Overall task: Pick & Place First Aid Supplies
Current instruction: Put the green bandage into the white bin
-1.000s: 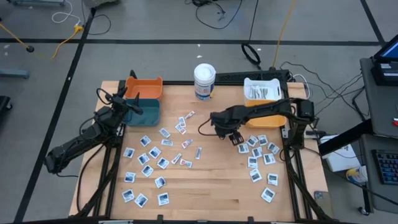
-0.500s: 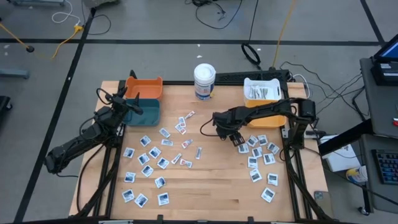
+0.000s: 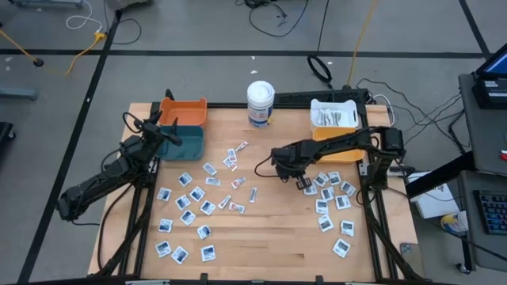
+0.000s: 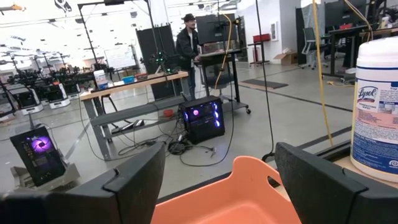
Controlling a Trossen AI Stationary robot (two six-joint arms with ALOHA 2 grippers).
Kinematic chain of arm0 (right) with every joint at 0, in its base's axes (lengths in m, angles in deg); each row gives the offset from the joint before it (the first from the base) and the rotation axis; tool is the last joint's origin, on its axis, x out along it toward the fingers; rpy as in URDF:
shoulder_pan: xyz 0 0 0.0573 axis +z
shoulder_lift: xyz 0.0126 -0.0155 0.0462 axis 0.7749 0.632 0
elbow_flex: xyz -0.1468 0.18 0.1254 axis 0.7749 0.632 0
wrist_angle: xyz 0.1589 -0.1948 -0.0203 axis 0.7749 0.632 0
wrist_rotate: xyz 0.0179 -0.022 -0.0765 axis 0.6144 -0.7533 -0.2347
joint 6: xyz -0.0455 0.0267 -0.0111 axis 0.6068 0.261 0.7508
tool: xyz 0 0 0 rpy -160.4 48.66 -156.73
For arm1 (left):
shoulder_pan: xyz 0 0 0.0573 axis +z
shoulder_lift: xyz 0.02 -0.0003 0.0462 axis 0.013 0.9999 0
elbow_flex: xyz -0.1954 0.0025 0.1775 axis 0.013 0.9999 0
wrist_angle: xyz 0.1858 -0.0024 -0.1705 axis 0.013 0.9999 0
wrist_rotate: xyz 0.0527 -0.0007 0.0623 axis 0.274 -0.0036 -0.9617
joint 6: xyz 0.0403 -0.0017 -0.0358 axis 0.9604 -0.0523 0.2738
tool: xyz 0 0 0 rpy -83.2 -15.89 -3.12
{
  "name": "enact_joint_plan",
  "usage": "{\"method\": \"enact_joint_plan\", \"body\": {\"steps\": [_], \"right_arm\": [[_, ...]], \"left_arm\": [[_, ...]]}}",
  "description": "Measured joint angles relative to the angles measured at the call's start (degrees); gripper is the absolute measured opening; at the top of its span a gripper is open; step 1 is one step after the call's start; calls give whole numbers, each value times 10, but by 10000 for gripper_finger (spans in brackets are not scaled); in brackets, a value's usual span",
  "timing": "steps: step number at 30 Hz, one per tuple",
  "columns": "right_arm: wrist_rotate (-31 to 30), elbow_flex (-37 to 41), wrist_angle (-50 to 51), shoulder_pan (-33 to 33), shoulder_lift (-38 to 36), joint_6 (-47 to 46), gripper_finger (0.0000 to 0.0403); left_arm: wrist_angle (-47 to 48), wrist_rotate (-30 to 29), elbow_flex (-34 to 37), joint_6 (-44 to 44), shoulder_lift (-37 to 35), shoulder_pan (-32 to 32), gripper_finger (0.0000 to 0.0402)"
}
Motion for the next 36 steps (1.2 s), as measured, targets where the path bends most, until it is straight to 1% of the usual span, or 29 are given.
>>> {"method": "enact_joint_plan", "body": {"steps": [5,8,11,20,24,26,28,32,36], "right_arm": [[1,-17,47,-3,-10,-38,3],[1,-40,72,-9,-20,-57,3],[3,-58,96,-17,-39,-106,2],[0,-101,148,-57,-91,-355,2],[1,-103,162,-73,-106,-475,3],[1,-103,170,-80,-111,-518,3],[0,-103,181,-88,-113,-541,3],[0,-102,183,-122,-125,-549,3],[-32,-102,180,-176,-146,-531,2]], "left_arm": [[0,0,0,0,0,0,308],[0,0,0,0,0,0,308],[0,0,0,0,0,0,308],[0,0,0,0,0,0,308],[0,0,0,0,0,0,308],[0,0,0,0,0,0,308],[0,0,0,0,0,0,308],[0,0,0,0,0,0,308],[0,0,0,0,0,0,308]]}}
